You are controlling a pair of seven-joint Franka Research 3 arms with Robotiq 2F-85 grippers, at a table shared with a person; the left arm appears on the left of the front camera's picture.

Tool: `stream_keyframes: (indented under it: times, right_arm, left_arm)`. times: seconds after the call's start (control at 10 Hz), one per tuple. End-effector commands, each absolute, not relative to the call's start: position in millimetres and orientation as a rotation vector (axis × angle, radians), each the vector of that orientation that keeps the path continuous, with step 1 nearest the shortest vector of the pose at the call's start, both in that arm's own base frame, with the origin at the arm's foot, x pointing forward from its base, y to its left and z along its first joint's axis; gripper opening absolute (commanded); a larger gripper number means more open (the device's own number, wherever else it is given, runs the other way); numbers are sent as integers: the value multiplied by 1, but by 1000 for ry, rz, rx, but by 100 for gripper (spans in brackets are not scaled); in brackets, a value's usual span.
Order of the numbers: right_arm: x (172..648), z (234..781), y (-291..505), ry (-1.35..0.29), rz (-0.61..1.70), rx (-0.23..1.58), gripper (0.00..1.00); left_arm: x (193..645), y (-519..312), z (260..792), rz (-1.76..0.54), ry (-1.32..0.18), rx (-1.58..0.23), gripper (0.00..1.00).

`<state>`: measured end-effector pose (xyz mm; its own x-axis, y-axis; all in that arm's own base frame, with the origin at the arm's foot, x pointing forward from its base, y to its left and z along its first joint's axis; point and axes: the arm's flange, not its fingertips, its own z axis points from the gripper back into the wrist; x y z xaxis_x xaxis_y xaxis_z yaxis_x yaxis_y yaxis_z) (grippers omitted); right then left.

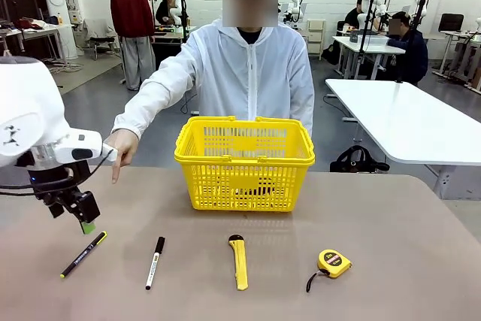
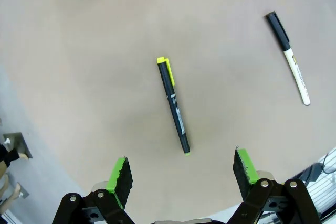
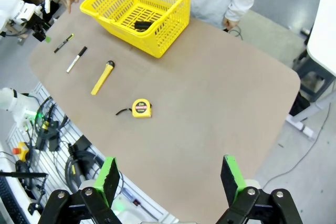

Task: Place the items the person wants into the basket.
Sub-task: Pick up the item the person points to and place it in the Market Basket.

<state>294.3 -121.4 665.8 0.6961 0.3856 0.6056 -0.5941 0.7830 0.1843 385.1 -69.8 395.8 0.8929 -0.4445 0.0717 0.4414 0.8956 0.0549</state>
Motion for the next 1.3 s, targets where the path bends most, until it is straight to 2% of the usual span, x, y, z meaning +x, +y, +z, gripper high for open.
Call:
stream_keyframes:
  times: [0.0,0.3,0.9,1.2]
  right_arm:
    - [295,665,-123,-580,564,393,100]
    - [295,665,-123,-580,564,393,100]
    - [295,665,-123,-580,564,393,100]
    - [295,665,-123,-580,564,393,100]
  left_arm:
    - [366,-62,352,-465,-84,3,100]
    - [367,-63,320,-494,-46,-28,100]
    - [367,-64,300,-478,-18,-39,100]
    - [367,-64,298,-497,-23,-15,21]
